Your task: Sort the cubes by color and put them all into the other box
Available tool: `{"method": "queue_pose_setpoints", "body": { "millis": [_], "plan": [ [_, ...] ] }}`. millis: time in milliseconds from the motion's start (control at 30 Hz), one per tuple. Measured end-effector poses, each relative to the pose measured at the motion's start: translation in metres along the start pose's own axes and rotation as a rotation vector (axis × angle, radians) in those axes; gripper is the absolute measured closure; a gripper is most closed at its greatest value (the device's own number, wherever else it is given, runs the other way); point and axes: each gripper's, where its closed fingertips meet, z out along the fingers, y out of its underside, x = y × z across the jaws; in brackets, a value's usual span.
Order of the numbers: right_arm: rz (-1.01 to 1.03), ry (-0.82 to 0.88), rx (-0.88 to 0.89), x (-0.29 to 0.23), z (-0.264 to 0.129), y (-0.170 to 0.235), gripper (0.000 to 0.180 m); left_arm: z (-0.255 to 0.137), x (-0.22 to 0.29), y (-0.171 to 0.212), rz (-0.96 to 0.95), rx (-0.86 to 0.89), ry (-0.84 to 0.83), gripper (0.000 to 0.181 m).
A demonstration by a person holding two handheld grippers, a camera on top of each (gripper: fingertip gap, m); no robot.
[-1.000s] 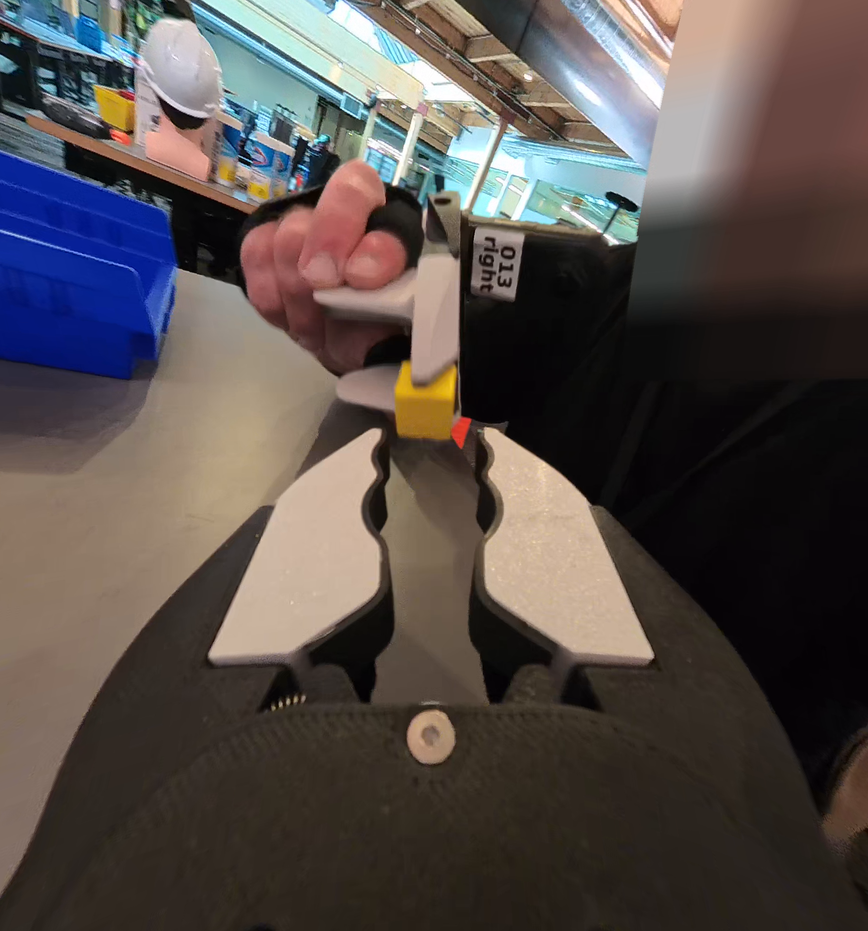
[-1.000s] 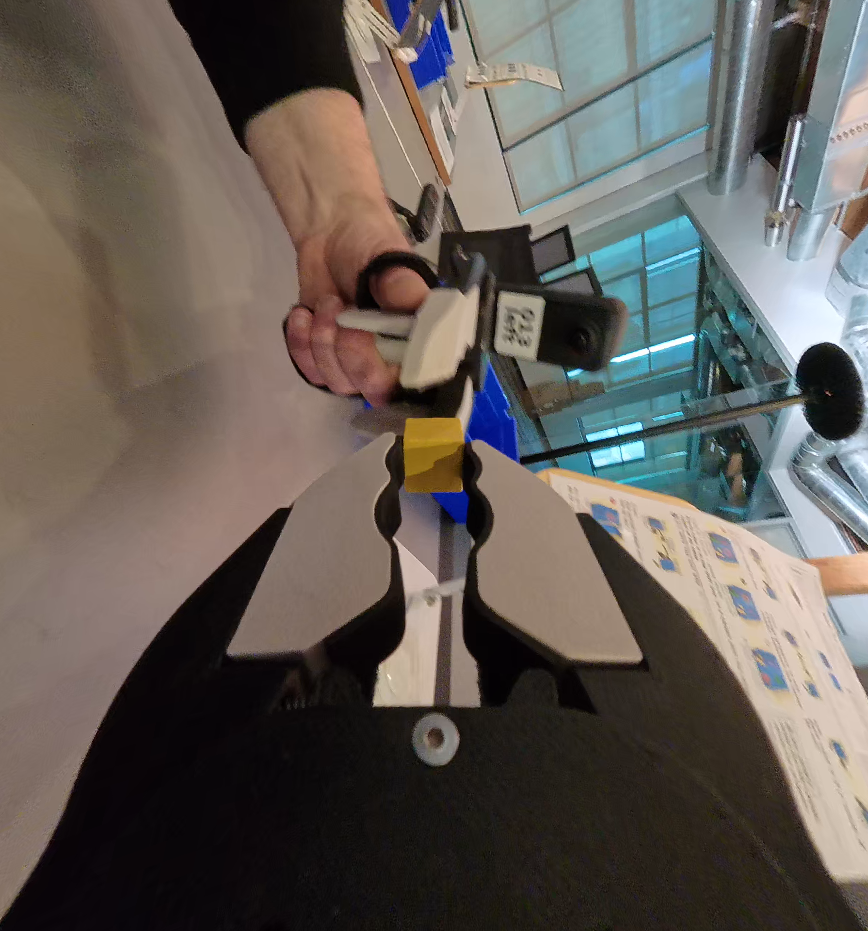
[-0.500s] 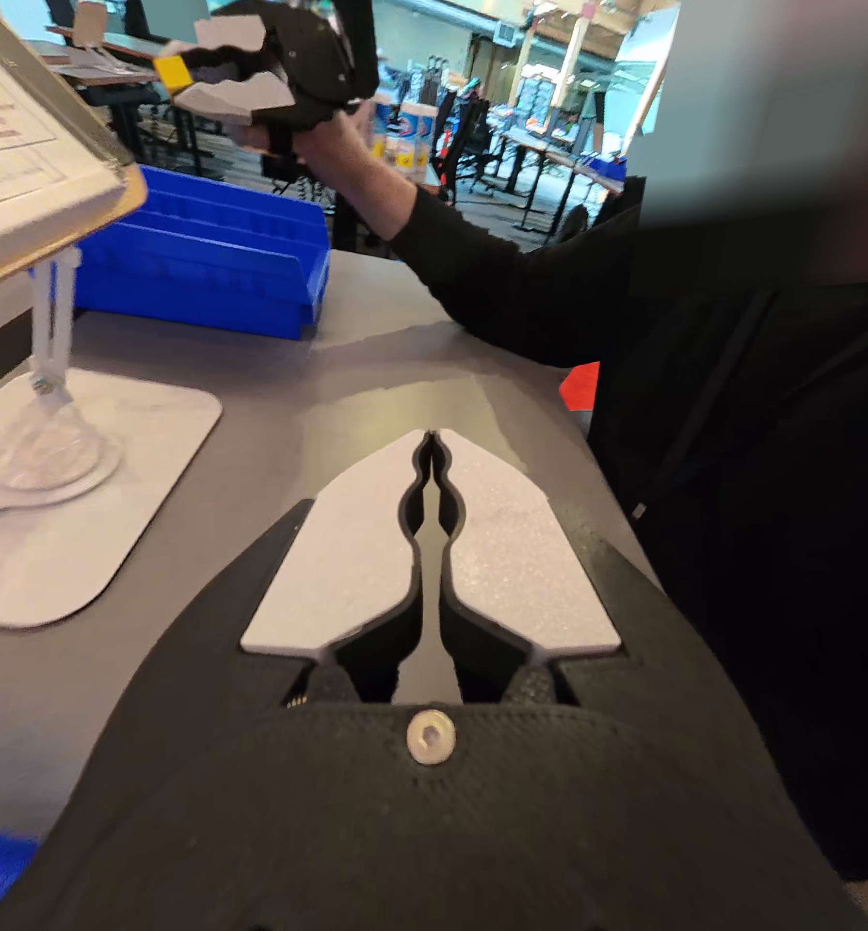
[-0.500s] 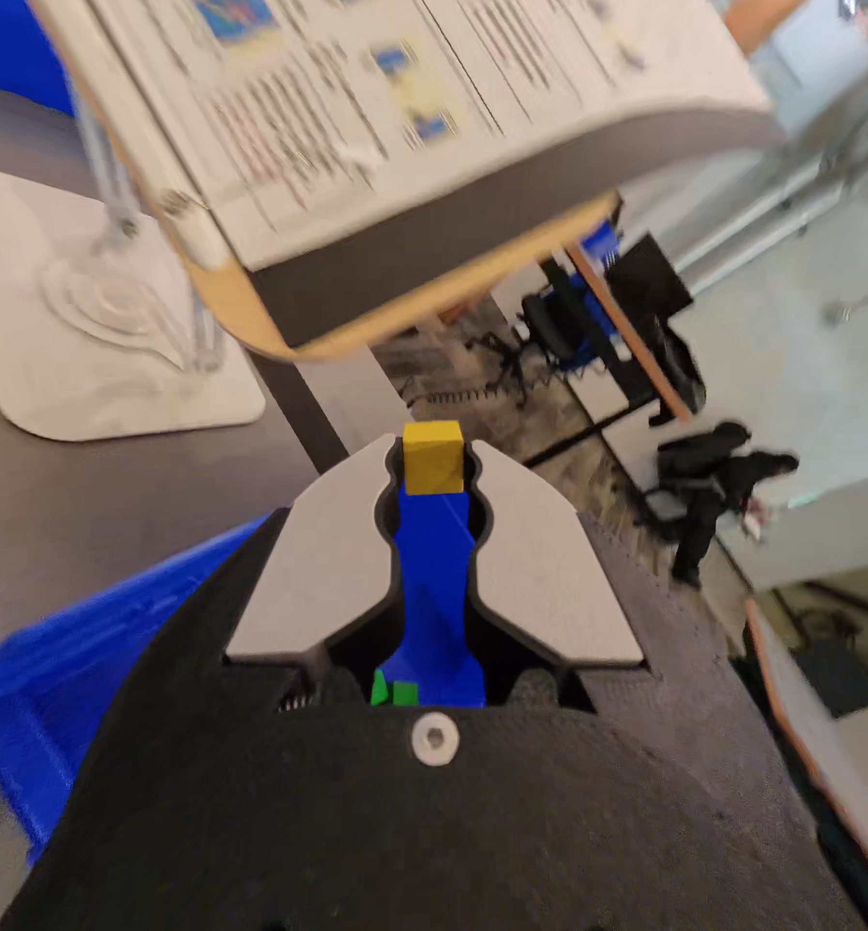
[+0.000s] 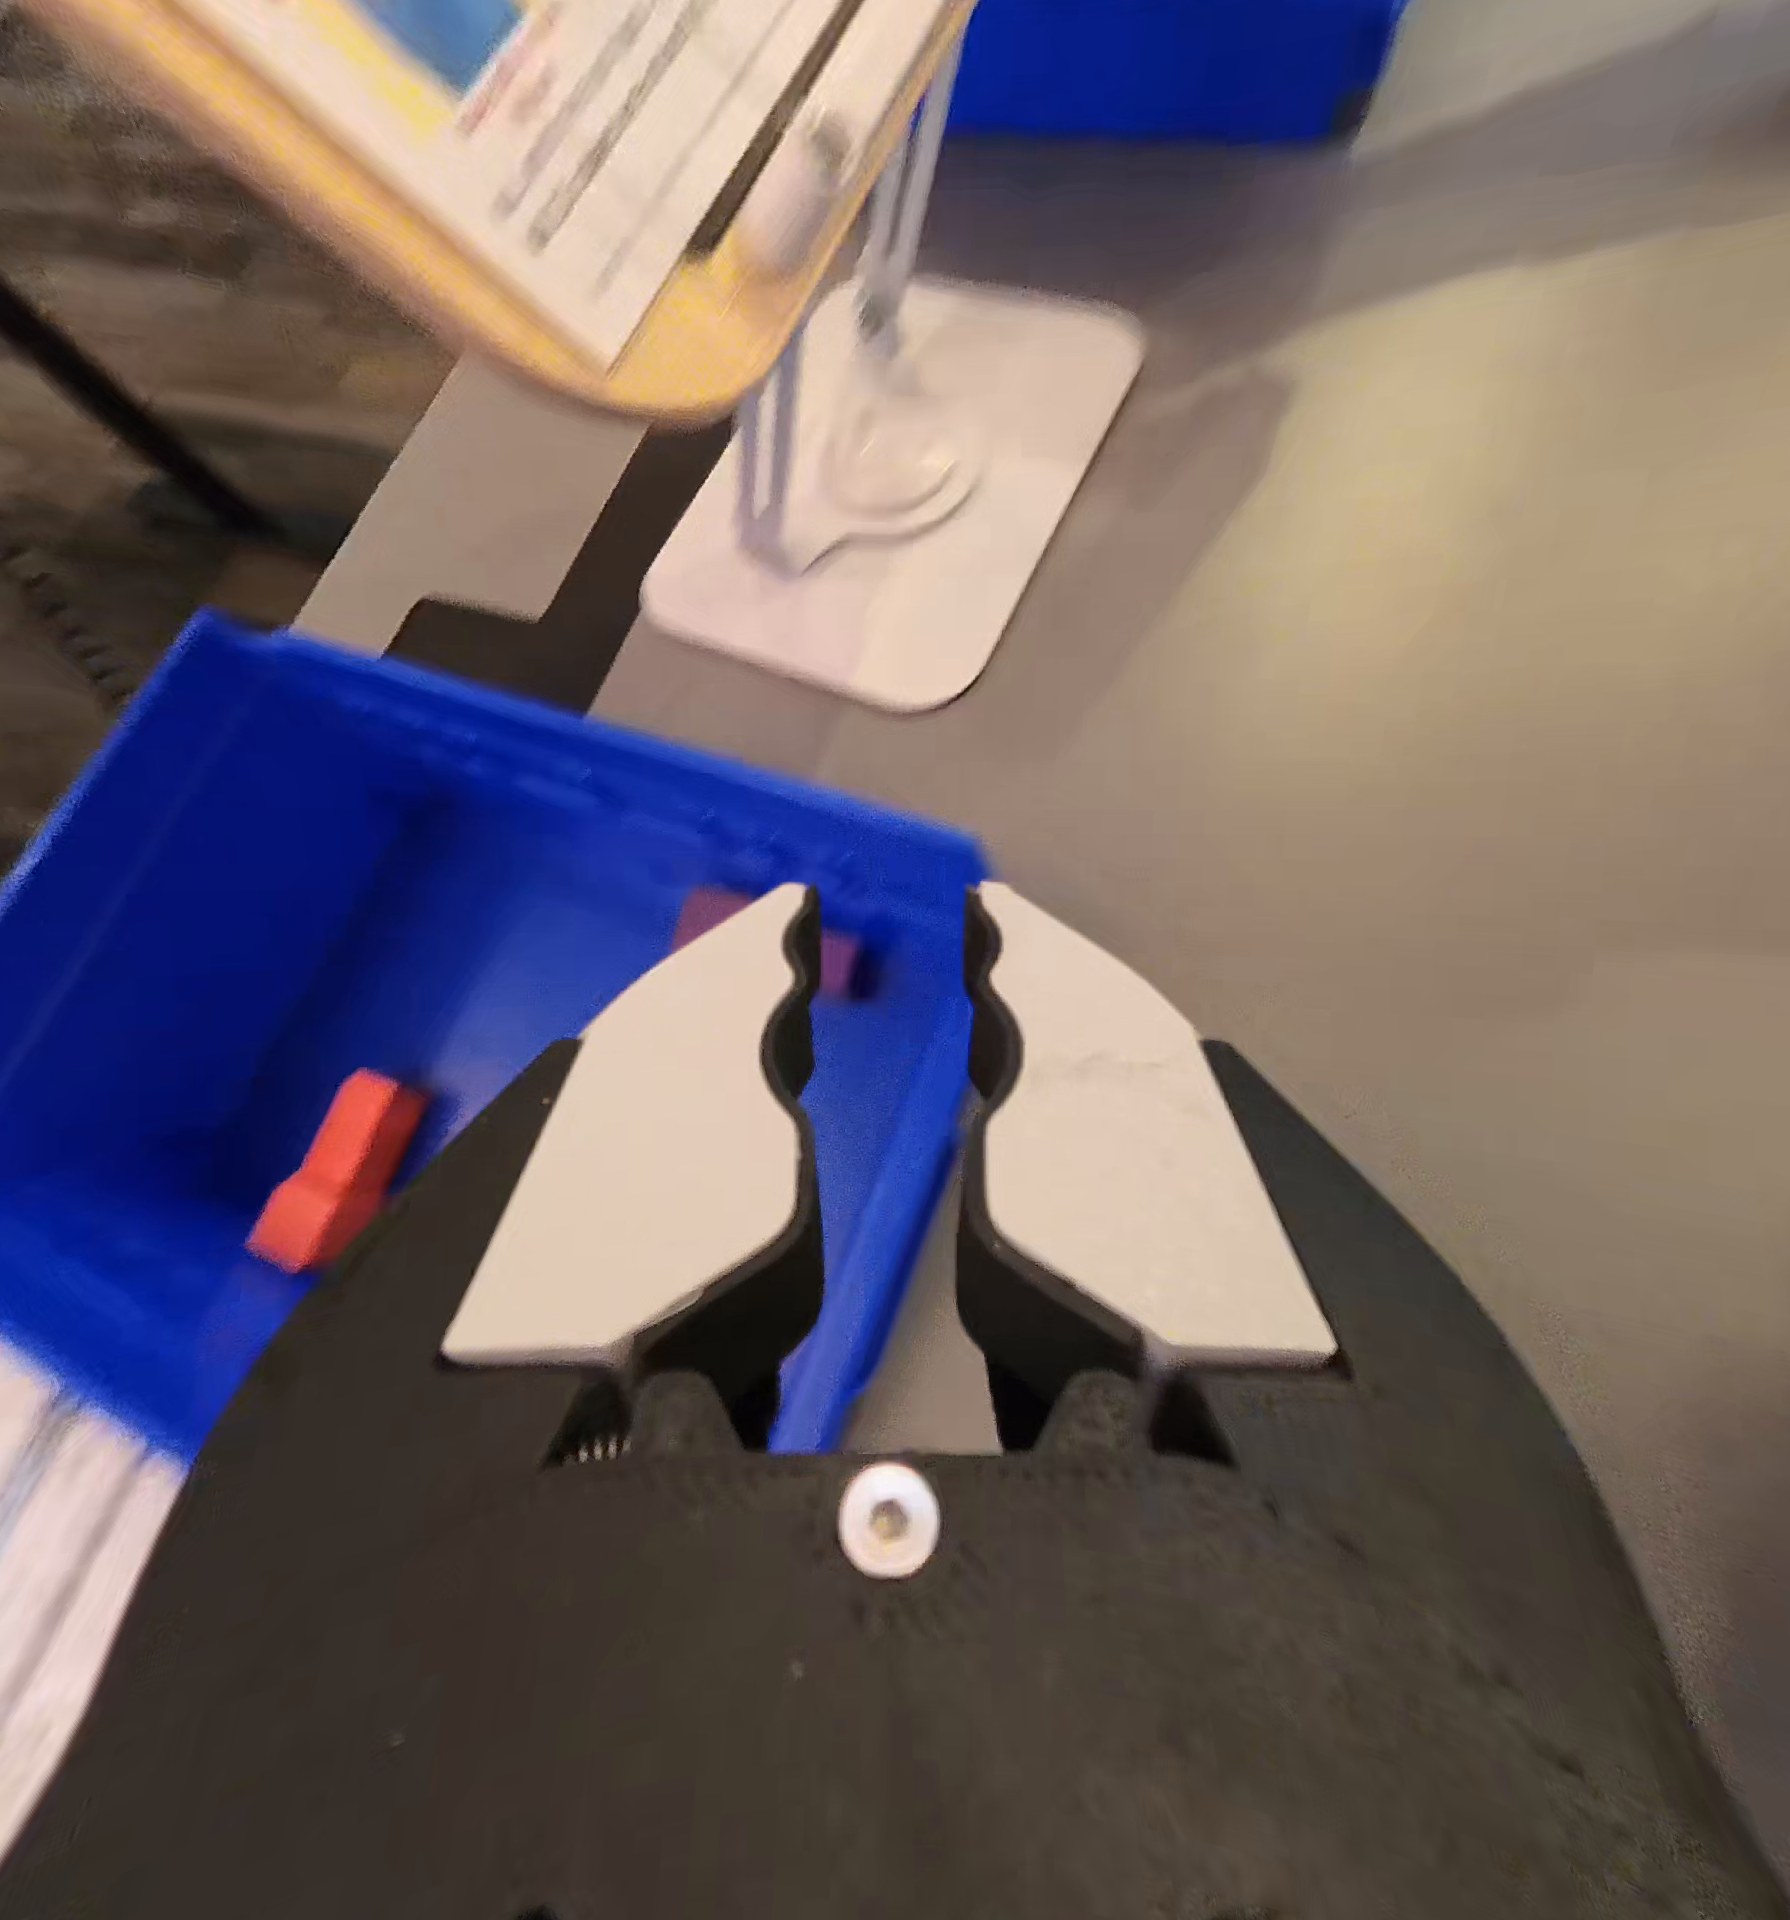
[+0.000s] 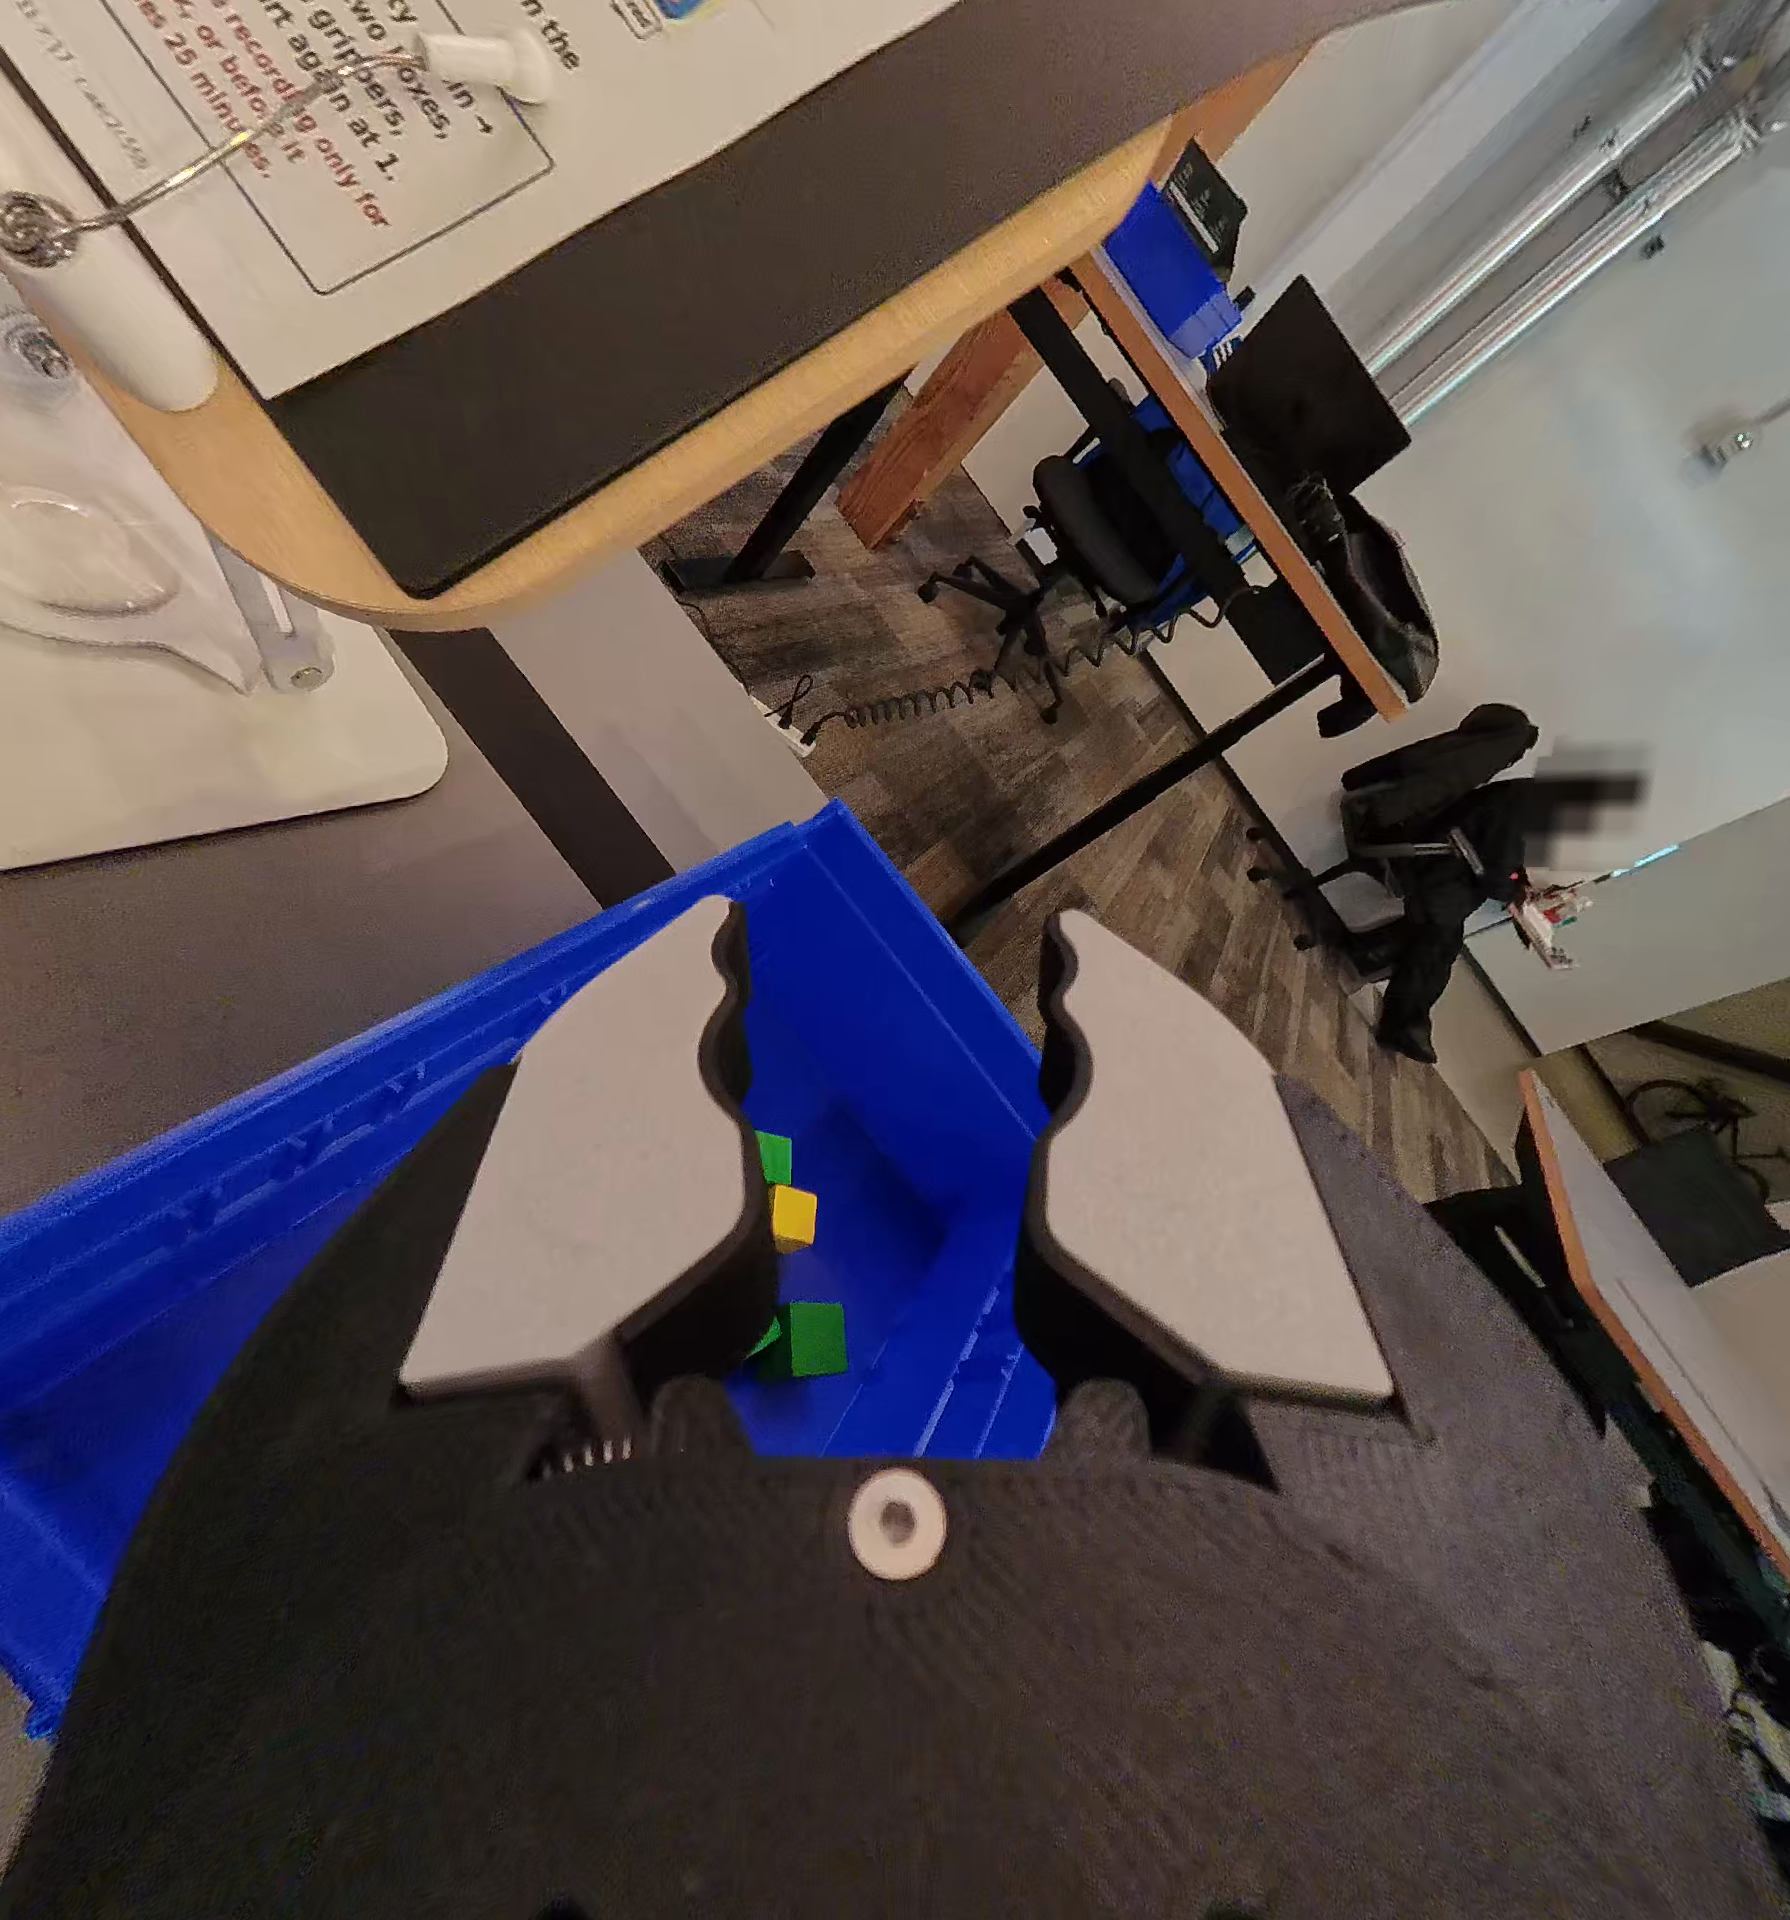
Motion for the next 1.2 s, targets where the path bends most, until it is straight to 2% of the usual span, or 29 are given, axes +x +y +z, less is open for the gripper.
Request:
{"method": "queue_pose_setpoints", "body": {
  "millis": [133,400,833,933,1033,1200],
  "plan": [
    [-0.027,-0.02,0.018,-0.011,0.002,-0.009,0.128,0.004,-0.049,0.05,0.142,-0.33,-0.122,0.141],
    [-0.067,-0.066,0.035,-0.027,0.005,-0.018,0.13,0.018,-0.11,0.122,0.347,-0.802,-0.106,0.135],
    [-0.088,-0.121,0.019,-0.047,0.02,-0.014,0.133,0.039,-0.152,0.178,0.467,-1.269,0.031,0.123],
    [-0.091,-0.133,0.02,-0.05,0.022,-0.013,0.134,0.041,-0.154,0.189,0.463,-1.342,0.063,0.125],
    [-0.098,-0.14,0.024,-0.053,0.023,-0.014,0.135,0.04,-0.153,0.197,0.442,-1.403,0.094,0.136],
    [-0.107,-0.147,0.045,-0.056,0.02,-0.022,0.136,0.036,-0.149,0.199,0.402,-1.42,0.117,0.147]
  ]
}}
